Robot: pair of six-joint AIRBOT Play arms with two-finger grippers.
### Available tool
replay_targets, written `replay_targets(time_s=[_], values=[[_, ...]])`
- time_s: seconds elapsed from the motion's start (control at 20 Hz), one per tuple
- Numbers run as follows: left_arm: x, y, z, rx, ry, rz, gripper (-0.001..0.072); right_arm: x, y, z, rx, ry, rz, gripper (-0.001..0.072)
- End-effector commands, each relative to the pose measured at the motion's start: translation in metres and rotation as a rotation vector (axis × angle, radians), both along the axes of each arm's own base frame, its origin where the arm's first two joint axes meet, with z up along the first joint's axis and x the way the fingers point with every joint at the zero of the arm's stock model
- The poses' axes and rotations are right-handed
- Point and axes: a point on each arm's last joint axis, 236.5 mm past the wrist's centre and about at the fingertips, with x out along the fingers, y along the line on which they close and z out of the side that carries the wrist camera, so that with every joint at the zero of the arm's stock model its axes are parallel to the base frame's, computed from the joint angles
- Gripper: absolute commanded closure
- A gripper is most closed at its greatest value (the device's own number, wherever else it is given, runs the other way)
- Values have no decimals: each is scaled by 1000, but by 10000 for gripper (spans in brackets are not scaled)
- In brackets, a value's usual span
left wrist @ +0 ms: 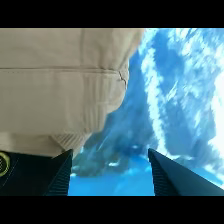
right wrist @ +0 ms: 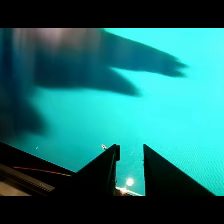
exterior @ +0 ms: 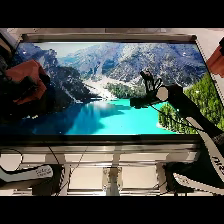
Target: Fold the clothes and pants, and hang the long-sleeved shirts on hangers.
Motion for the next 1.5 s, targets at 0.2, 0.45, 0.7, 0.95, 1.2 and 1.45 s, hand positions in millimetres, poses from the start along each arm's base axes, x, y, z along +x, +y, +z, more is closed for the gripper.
replay_targets(time_s=[0.2, 0.45, 0.7, 0.95, 1.2, 1.45], values=[[24, 15, 4, 9, -148, 79, 169, 0, 0, 0, 0, 1, 1, 522], [47, 11, 15, 67, -244, 92, 256, 0, 1, 0, 1, 2, 1, 522], [59, 11, 25, 97, -302, 106, 455, 0, 0, 0, 0, 2, 1, 522], [57, 11, 14, 97, -271, 95, 641, 0, 0, 0, 0, 2, 1, 522], [54, 6, -13, 67, -204, 79, 691, -1, 0, -1, 0, 2, 1, 522], [59, -2, 61, 126, -330, 19, 694, -1, 0, -1, -1, 2, 1, 522]])
